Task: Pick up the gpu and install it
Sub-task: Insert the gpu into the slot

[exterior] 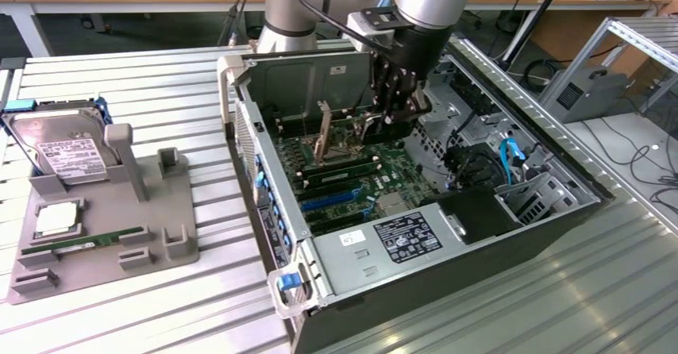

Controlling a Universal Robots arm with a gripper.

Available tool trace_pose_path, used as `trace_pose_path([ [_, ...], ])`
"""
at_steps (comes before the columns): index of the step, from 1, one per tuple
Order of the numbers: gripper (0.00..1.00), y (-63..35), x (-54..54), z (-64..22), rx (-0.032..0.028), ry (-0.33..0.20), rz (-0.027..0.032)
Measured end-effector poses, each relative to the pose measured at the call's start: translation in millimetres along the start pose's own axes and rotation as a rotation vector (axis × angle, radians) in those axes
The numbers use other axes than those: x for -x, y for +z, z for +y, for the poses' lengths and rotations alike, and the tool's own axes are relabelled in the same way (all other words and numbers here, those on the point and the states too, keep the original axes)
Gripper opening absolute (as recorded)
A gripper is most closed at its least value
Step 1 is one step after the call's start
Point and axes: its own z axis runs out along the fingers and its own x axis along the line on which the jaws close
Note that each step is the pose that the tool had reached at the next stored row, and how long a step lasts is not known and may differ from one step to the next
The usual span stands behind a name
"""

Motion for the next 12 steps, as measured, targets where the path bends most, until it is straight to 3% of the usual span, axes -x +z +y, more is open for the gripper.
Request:
trace_pose_path([
  [12,0.27,1.5,-2.3,1.5,0.0000,0.000,-0.0043],
])
